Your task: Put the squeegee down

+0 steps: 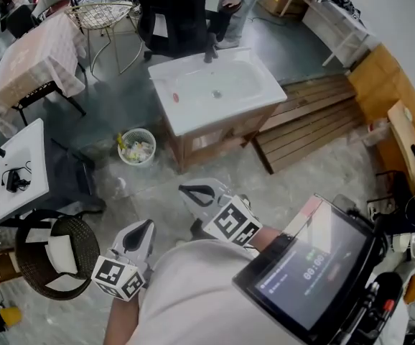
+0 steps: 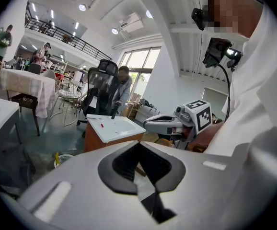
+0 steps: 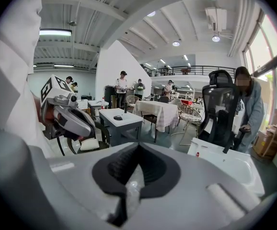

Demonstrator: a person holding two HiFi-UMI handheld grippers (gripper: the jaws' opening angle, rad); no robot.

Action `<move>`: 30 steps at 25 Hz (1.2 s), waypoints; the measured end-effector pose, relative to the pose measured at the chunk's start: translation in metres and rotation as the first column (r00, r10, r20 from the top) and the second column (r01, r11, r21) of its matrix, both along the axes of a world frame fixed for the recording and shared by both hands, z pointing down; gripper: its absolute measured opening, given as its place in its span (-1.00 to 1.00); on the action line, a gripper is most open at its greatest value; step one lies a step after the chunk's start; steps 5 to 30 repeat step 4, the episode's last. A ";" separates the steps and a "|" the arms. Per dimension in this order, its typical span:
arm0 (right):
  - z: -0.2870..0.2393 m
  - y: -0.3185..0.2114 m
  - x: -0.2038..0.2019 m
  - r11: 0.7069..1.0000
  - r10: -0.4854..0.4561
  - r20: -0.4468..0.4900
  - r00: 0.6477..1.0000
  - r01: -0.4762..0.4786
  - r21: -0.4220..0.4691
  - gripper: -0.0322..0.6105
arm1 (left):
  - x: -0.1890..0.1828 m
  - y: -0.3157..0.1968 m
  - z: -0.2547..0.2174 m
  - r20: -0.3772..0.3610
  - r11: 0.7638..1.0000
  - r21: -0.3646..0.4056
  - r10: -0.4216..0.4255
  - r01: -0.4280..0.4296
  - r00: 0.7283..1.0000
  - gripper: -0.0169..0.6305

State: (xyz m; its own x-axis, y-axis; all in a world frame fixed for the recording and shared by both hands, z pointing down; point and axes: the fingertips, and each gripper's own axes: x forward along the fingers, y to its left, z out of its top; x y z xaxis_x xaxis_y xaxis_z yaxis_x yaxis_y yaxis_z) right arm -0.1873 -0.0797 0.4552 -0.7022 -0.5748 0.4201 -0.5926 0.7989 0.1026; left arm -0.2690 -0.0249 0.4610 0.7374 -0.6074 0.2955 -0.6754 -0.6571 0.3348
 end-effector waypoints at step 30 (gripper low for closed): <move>-0.003 -0.006 -0.003 1.000 -0.003 0.012 1.000 0.003 -0.001 -0.89 | -0.001 -0.006 -0.003 0.000 1.000 0.004 0.001 -0.001 1.000 -0.92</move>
